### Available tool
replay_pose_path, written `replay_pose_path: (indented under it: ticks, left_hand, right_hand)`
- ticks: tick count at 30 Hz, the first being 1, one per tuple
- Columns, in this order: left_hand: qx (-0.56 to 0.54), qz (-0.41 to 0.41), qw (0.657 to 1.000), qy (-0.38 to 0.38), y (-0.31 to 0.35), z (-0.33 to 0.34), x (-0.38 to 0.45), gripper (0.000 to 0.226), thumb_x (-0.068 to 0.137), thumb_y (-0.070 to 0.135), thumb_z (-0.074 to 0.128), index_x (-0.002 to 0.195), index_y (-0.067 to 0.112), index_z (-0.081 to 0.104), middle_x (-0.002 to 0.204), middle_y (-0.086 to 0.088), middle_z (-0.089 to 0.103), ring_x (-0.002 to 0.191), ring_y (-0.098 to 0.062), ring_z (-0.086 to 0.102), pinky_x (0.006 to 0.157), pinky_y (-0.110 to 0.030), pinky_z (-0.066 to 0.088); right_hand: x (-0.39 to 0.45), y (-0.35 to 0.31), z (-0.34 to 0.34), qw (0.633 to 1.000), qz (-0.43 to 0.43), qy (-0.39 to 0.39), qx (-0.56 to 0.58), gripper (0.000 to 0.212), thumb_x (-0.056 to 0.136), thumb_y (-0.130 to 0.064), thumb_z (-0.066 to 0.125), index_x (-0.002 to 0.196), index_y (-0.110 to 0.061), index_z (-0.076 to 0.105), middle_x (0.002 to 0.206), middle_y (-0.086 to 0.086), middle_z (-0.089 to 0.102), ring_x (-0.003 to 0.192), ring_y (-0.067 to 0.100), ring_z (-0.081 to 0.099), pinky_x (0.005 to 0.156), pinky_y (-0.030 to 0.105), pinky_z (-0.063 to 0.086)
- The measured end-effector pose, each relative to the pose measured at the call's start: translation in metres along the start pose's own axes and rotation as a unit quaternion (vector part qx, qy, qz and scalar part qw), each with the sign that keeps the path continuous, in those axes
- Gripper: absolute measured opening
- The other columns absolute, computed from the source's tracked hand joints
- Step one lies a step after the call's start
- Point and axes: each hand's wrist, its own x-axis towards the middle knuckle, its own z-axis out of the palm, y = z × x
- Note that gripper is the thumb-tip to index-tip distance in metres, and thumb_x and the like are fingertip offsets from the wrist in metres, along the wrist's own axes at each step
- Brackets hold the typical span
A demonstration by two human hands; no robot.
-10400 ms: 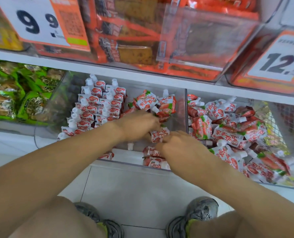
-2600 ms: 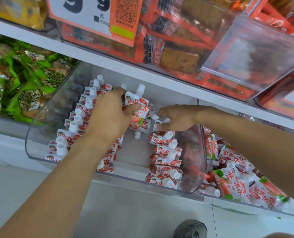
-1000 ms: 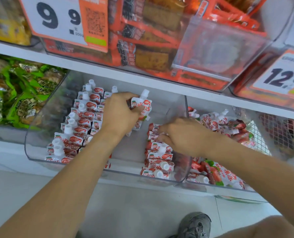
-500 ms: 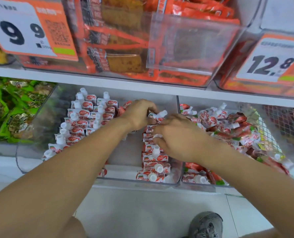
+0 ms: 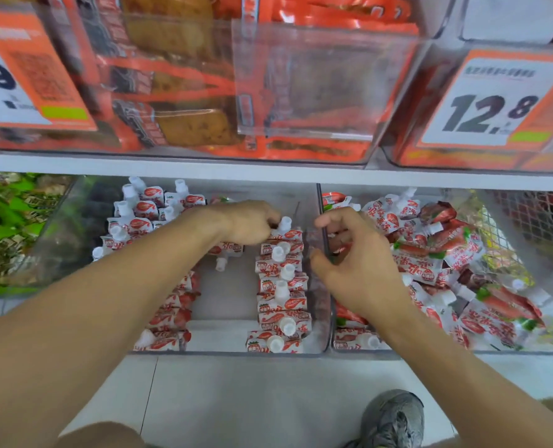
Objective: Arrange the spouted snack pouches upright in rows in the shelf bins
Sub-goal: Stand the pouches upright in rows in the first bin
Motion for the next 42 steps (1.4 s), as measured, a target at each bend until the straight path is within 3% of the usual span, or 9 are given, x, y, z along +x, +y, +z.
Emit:
replay_pose_path:
  ticks: [7, 10, 13, 18, 21, 26, 32, 37, 42]
  left_hand:
    - [0.140, 0.006, 0.988, 0.063, -0.032, 0.000, -0.006, 0.079, 0.068, 0.017, 0.077, 0.139, 0.028, 0.043, 0.139, 0.001, 0.046, 0.130, -0.023, 0.040, 0.105, -0.034, 0.038]
    - [0.175, -0.019, 0.975, 0.138, -0.048, 0.010, -0.007, 0.064, 0.069, 0.015, 0.081, 0.128, 0.022, 0.055, 0.129, -0.001, 0.051, 0.123, -0.025, 0.046, 0.100, -0.036, 0.042]
    - [0.127, -0.020, 0.971, 0.200, -0.051, 0.014, -0.008, 0.050, 0.070, 0.003, 0.078, 0.116, 0.017, 0.064, 0.115, -0.005, 0.053, 0.110, -0.028, 0.054, 0.093, -0.037, 0.047]
    - [0.013, -0.039, 0.966, 0.254, -0.043, -0.002, -0.027, 0.010, 0.089, 0.023, 0.065, 0.085, 0.014, 0.061, 0.077, -0.004, 0.057, 0.079, -0.028, 0.060, 0.063, -0.027, 0.039]
    - [-0.151, -0.093, 0.931, 0.319, -0.036, -0.004, -0.027, 0.035, 0.097, 0.032, 0.052, 0.068, 0.013, 0.048, 0.061, -0.002, 0.050, 0.059, -0.017, 0.049, 0.052, -0.026, 0.033]
    - [-0.284, 0.009, 0.895, 0.342, -0.017, 0.013, -0.001, 0.020, 0.089, 0.009, 0.066, 0.108, 0.012, 0.070, 0.093, -0.005, 0.061, 0.084, -0.015, 0.053, 0.076, -0.020, 0.042]
    - [-0.277, 0.013, 0.931, 0.238, -0.034, 0.027, 0.026, 0.019, 0.085, 0.003, 0.068, 0.095, 0.019, 0.066, 0.104, -0.002, 0.069, 0.102, -0.019, 0.064, 0.097, -0.040, 0.050]
    - [-0.208, 0.033, 0.965, 0.155, -0.025, 0.017, 0.022, 0.027, 0.096, 0.012, 0.057, 0.122, 0.019, 0.062, 0.115, 0.010, 0.062, 0.107, -0.006, 0.055, 0.090, -0.019, 0.037]
    - [-0.183, 0.032, 0.976, 0.117, -0.021, 0.014, 0.020, 0.028, 0.098, 0.013, 0.052, 0.124, 0.020, 0.060, 0.123, 0.006, 0.062, 0.114, -0.010, 0.054, 0.095, -0.023, 0.037]
  right_hand:
    - [-0.002, 0.003, 0.000, 1.000, 0.006, -0.002, 0.030, 0.034, 0.081, -0.013, 0.069, 0.108, -0.029, 0.057, 0.102, -0.008, 0.057, 0.085, -0.008, 0.054, 0.063, 0.004, 0.043]
    - [0.000, 0.005, 0.001, 1.000, -0.012, -0.005, 0.005, 0.033, 0.081, -0.014, 0.069, 0.108, -0.029, 0.057, 0.102, -0.004, 0.056, 0.082, -0.008, 0.054, 0.065, 0.001, 0.040]
    - [0.003, 0.004, -0.002, 0.995, -0.046, -0.011, -0.085, 0.035, 0.078, -0.018, 0.071, 0.108, -0.026, 0.058, 0.108, -0.002, 0.054, 0.087, 0.000, 0.053, 0.074, 0.002, 0.038]
    - [0.021, -0.010, -0.004, 0.966, -0.170, -0.022, -0.193, 0.027, 0.074, -0.013, 0.074, 0.101, -0.015, 0.067, 0.108, 0.005, 0.057, 0.104, 0.022, 0.055, 0.087, 0.029, 0.048]
    - [0.038, -0.015, -0.003, 0.945, -0.205, -0.083, -0.241, 0.022, 0.078, -0.013, 0.070, 0.100, -0.015, 0.070, 0.102, 0.003, 0.063, 0.100, 0.021, 0.058, 0.084, 0.037, 0.052]
    - [0.053, -0.018, 0.002, 0.947, -0.213, -0.080, -0.229, 0.017, 0.076, -0.014, 0.070, 0.092, -0.019, 0.071, 0.105, -0.001, 0.066, 0.099, 0.020, 0.062, 0.088, 0.034, 0.050]
    - [0.047, -0.007, 0.010, 0.966, -0.171, 0.017, -0.192, 0.013, 0.075, -0.014, 0.068, 0.087, -0.019, 0.070, 0.098, 0.001, 0.064, 0.100, 0.018, 0.058, 0.087, 0.026, 0.046]
    - [0.040, 0.000, 0.011, 0.987, -0.096, 0.058, -0.114, 0.015, 0.076, -0.009, 0.070, 0.086, -0.020, 0.068, 0.101, -0.002, 0.053, 0.090, 0.014, 0.059, 0.085, 0.032, 0.054]
    - [0.040, 0.001, 0.013, 0.992, -0.077, 0.071, -0.069, 0.011, 0.077, -0.005, 0.067, 0.081, -0.016, 0.069, 0.098, -0.002, 0.053, 0.084, 0.010, 0.059, 0.079, 0.032, 0.056]
